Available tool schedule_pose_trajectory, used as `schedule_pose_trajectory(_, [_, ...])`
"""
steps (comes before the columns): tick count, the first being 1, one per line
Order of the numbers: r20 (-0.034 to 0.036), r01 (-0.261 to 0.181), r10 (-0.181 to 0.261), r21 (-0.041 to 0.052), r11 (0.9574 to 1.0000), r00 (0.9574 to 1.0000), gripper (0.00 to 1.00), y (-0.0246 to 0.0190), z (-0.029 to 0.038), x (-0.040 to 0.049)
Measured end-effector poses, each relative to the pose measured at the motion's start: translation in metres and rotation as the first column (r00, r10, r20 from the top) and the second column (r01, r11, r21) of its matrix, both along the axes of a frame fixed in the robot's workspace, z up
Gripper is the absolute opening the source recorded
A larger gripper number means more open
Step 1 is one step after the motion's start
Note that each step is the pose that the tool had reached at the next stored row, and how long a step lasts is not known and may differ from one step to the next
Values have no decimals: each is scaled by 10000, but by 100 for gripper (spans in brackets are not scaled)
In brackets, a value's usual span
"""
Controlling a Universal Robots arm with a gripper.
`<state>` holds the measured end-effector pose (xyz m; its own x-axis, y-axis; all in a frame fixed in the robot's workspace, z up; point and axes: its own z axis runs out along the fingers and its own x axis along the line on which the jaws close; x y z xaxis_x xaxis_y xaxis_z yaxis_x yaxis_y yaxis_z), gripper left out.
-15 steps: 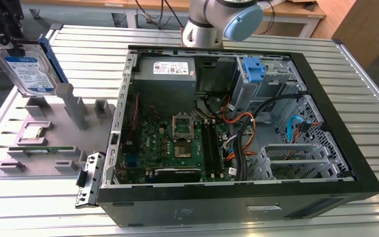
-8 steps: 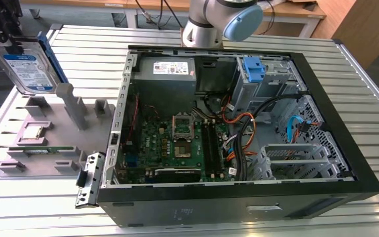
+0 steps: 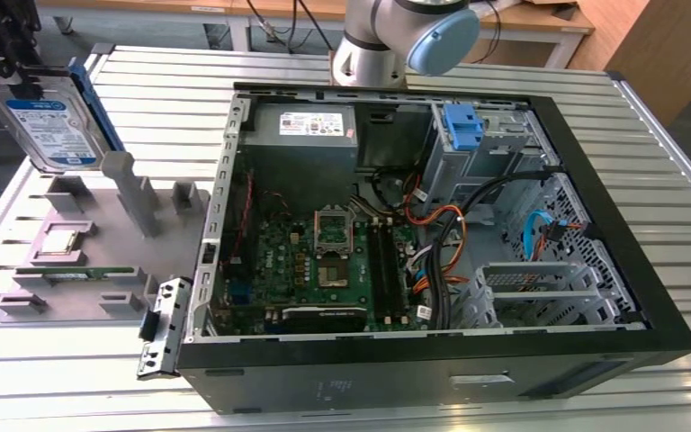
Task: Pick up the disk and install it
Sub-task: 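Pick up the disk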
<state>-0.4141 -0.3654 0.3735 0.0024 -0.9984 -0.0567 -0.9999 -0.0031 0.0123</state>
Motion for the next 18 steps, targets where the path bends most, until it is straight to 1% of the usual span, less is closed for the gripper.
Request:
schedule_pose_trajectory(4, [0,1,-1,0,10000,10000,35,0,2,0])
schedule_pose_trajectory(7, [-2,1,-1,-1,10000,10000,35,0,30,0])
schedule_pose_trajectory(14, [0,0,0,0,10000,10000,35,0,142,0])
schedule_pose_trajectory(18, [0,1,-1,0,10000,10000,35,0,226,0])
